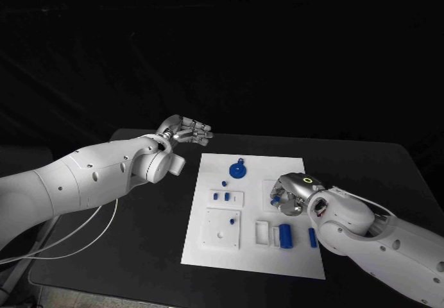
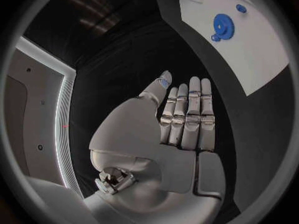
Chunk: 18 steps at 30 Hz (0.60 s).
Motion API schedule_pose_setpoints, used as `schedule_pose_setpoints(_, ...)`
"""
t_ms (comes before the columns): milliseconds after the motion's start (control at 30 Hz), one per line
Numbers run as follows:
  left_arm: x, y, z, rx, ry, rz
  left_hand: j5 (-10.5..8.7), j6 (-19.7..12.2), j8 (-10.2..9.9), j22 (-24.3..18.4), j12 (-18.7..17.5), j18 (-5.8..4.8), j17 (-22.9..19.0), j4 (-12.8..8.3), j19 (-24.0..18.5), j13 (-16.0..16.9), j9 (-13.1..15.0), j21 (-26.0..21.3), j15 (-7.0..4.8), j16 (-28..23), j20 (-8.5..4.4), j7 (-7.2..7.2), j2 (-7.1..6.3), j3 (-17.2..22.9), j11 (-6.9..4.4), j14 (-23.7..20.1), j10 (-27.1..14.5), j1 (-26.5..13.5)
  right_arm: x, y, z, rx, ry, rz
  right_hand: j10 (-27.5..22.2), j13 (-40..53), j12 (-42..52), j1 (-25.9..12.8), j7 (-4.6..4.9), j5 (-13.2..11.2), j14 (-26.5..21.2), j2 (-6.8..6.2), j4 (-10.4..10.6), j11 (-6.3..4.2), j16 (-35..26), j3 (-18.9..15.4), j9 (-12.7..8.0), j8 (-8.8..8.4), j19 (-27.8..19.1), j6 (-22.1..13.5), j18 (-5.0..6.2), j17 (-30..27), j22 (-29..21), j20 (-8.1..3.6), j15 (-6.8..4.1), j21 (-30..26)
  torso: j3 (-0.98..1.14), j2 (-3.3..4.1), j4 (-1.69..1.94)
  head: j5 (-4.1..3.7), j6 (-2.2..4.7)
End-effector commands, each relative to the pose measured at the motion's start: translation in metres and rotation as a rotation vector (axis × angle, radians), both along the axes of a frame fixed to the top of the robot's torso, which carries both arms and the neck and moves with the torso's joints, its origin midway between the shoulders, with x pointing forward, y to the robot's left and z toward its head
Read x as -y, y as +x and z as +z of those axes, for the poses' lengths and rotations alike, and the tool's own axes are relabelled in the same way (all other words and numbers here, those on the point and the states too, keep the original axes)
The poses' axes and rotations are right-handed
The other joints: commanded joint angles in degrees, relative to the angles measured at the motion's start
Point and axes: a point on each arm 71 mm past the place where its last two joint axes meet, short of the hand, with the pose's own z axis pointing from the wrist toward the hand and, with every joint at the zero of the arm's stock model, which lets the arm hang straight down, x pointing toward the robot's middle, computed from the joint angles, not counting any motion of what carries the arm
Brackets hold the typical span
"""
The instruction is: Assemble the parts on the task board
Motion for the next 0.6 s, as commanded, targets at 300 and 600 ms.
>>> schedule_pose_setpoints(300,0.002,0.000,0.000,-0.012,-0.010,-0.015,-0.22,-0.37,-0.03,-0.36,0.06,-0.94,0.02,0.61,0.23,-0.01,0.09,-0.29,0.00,-0.32,0.37,0.08,-0.03,-0.05,0.06,-0.34,-0.47,0.06,-0.001,0.000,-0.001,0.019,-0.020,-0.001,0.63,0.10,0.04,-0.11,0.21,-0.33,0.27,0.28,-0.84,0.01,-0.31,0.71,0.05,-0.19,2.36,0.15,-0.43,0.33,0.57,-0.31,-0.33,0.07,0.00,0.00,-0.03,0.04,-0.13)
schedule_pose_setpoints(600,0.003,0.000,0.000,-0.012,-0.010,-0.016,-0.21,-0.41,-0.04,-1.03,0.06,-0.94,0.05,0.93,0.34,-0.02,0.08,-0.27,0.03,-0.32,0.39,0.10,0.02,-0.09,0.08,-0.39,-0.51,0.01,-0.007,-0.003,0.011,0.129,0.106,0.011,7.59,0.31,0.03,0.87,-1.08,-0.19,0.41,1.79,-2.57,-2.01,-0.41,1.13,0.92,-0.12,2.55,5.93,-1.79,0.49,2.62,-1.67,-1.85,3.94,0.09,0.02,0.01,0.15,-0.23)
